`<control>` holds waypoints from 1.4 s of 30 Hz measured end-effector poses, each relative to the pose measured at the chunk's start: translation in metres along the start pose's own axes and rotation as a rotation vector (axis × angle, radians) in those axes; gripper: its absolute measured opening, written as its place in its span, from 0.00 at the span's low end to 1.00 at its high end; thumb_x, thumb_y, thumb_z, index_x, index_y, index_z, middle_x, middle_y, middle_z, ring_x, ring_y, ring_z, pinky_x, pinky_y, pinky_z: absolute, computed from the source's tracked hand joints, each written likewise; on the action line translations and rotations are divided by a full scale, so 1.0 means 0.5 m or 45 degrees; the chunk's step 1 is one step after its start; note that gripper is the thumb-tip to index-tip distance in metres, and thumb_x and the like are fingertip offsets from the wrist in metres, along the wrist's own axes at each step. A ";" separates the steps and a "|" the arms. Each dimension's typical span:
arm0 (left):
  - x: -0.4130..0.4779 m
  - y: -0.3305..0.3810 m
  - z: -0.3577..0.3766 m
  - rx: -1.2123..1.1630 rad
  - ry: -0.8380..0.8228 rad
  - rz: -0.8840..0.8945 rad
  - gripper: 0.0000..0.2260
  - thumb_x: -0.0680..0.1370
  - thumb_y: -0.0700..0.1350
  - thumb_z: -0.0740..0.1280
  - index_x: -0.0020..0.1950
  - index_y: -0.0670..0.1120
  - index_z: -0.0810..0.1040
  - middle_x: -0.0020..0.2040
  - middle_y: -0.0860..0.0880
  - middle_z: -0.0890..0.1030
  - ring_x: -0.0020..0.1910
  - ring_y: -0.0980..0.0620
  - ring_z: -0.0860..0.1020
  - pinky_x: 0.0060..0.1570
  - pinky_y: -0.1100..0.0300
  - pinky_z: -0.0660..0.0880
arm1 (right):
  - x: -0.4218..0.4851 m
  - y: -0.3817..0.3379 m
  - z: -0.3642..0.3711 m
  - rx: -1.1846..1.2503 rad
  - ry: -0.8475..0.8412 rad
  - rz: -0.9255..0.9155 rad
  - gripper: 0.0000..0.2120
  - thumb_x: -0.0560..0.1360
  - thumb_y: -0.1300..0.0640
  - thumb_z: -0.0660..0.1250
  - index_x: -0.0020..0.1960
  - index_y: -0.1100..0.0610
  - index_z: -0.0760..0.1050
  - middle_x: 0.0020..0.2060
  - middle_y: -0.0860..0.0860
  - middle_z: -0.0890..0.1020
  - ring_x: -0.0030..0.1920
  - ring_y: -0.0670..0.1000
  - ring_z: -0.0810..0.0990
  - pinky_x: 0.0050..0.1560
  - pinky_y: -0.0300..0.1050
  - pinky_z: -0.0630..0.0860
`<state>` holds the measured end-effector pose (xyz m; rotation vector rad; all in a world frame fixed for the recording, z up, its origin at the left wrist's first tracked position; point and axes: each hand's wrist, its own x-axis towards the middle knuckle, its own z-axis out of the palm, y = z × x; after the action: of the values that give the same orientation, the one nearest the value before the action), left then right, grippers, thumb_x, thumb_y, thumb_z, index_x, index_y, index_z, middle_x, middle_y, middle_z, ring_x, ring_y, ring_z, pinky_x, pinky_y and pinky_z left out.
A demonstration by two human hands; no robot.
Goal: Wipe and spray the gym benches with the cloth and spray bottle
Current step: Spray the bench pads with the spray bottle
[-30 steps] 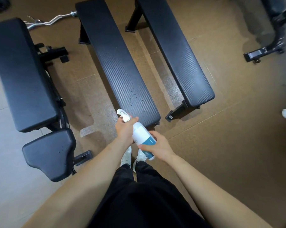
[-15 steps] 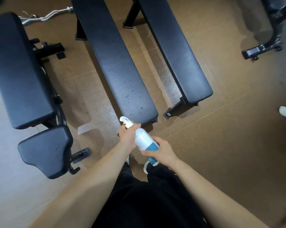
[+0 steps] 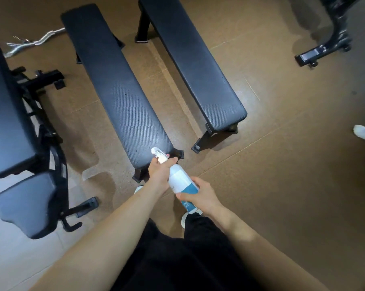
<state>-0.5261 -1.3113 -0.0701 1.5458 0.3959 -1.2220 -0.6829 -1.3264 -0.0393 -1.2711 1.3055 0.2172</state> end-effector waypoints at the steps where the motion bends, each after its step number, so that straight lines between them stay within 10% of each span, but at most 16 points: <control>1: -0.006 -0.010 0.036 -0.009 0.002 -0.001 0.18 0.73 0.35 0.77 0.60 0.42 0.76 0.49 0.41 0.81 0.40 0.46 0.80 0.42 0.52 0.80 | 0.001 0.013 -0.033 0.009 0.008 -0.002 0.36 0.68 0.46 0.80 0.71 0.47 0.69 0.61 0.46 0.76 0.61 0.49 0.76 0.62 0.49 0.79; 5: -0.028 -0.040 0.180 0.044 0.019 0.003 0.14 0.73 0.35 0.76 0.53 0.45 0.76 0.47 0.41 0.80 0.39 0.45 0.80 0.43 0.51 0.80 | 0.000 0.051 -0.172 0.079 0.018 -0.050 0.37 0.68 0.47 0.81 0.72 0.47 0.68 0.62 0.46 0.75 0.60 0.48 0.76 0.56 0.42 0.79; 10: -0.043 -0.048 0.339 0.166 -0.067 0.063 0.28 0.71 0.41 0.80 0.68 0.45 0.73 0.56 0.40 0.82 0.46 0.43 0.84 0.44 0.46 0.84 | 0.004 0.065 -0.305 0.124 0.121 -0.104 0.33 0.71 0.48 0.78 0.72 0.48 0.68 0.61 0.44 0.75 0.62 0.48 0.76 0.64 0.49 0.78; 26: 0.103 0.044 0.661 0.044 -0.033 -0.060 0.13 0.75 0.35 0.73 0.56 0.44 0.74 0.45 0.41 0.78 0.39 0.45 0.79 0.42 0.48 0.82 | 0.212 -0.043 -0.611 -0.001 0.096 -0.079 0.32 0.69 0.47 0.80 0.69 0.47 0.71 0.60 0.46 0.79 0.58 0.48 0.80 0.60 0.48 0.81; 31: 0.171 0.105 0.724 -0.143 0.011 -0.112 0.20 0.73 0.35 0.76 0.63 0.41 0.75 0.43 0.42 0.81 0.36 0.45 0.81 0.40 0.48 0.82 | 0.303 -0.149 -0.709 -0.138 -0.055 -0.045 0.20 0.70 0.51 0.80 0.58 0.50 0.75 0.48 0.46 0.82 0.45 0.44 0.83 0.41 0.32 0.78; 38: 0.246 0.189 0.791 -0.267 0.126 -0.179 0.13 0.71 0.36 0.76 0.53 0.43 0.78 0.39 0.42 0.79 0.35 0.44 0.79 0.39 0.48 0.81 | 0.411 -0.253 -0.780 -0.317 -0.065 -0.105 0.24 0.66 0.49 0.82 0.58 0.55 0.78 0.51 0.53 0.84 0.50 0.55 0.84 0.51 0.51 0.84; 42: 0.278 0.230 0.835 -0.345 0.086 -0.108 0.23 0.73 0.36 0.77 0.65 0.41 0.74 0.49 0.40 0.81 0.40 0.43 0.81 0.42 0.46 0.83 | 0.461 -0.295 -0.816 -0.362 -0.086 -0.118 0.27 0.66 0.46 0.81 0.60 0.53 0.76 0.52 0.51 0.82 0.52 0.52 0.83 0.52 0.50 0.84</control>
<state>-0.5836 -1.7623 -0.0847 1.3503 0.6498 -1.1307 -0.7330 -1.8152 -0.0389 -1.5471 1.1835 0.3875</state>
